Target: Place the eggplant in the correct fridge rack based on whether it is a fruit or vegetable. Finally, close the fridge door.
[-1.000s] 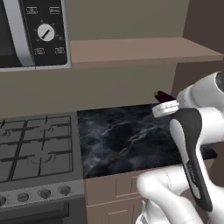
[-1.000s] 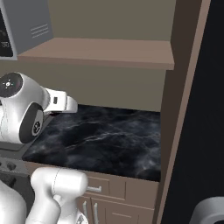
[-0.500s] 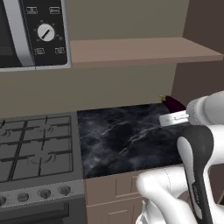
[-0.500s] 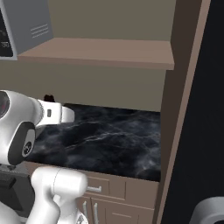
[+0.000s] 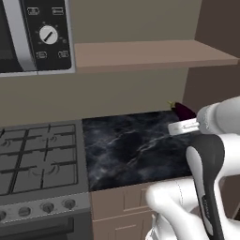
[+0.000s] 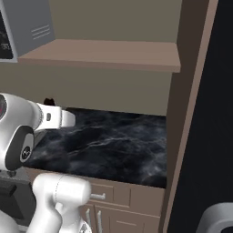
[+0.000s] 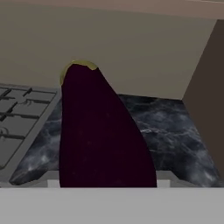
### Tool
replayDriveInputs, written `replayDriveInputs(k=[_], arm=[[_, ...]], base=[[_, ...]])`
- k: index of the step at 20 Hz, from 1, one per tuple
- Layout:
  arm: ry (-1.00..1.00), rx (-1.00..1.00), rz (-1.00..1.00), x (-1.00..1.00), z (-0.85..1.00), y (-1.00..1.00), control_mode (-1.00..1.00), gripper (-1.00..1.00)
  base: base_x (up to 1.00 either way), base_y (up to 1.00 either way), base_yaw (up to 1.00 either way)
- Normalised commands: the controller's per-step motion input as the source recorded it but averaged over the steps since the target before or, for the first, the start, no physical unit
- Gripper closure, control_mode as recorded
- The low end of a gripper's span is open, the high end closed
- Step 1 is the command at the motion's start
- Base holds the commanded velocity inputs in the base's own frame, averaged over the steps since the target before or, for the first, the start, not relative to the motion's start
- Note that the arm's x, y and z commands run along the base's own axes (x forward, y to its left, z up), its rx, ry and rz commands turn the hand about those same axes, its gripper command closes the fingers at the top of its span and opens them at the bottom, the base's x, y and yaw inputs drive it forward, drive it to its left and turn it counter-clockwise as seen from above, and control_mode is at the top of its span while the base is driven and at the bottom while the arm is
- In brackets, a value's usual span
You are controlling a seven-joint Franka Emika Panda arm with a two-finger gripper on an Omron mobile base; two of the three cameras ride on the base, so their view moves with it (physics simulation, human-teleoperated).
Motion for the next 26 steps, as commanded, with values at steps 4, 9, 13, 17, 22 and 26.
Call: replayDriveInputs(k=[4, 9, 13, 17, 22, 26], arm=[[0.00, 0.00, 0.00, 0.00, 0.00, 0.00, 1.00, 1.00], [0.00, 0.00, 0.00, 0.00, 0.00, 0.00, 1.00, 1.00], [0.00, 0.00, 0.00, 0.00, 0.00, 0.00, 1.00, 1.00], [0.00, 0.00, 0.00, 0.00, 0.00, 0.00, 1.00, 1.00], [0.00, 0.00, 0.00, 0.00, 0.00, 0.00, 1.00, 1.00], [0.00, 0.00, 0.00, 0.00, 0.00, 0.00, 1.00, 1.00]], base=[[-0.91, 0.00, -0.15], [-0.99, 0.00, -0.24], [-0.93, 0.00, -0.31], [-0.61, 0.02, -0.41], [-0.38, 0.00, -0.56], [-0.35, -0.06, -0.64]])
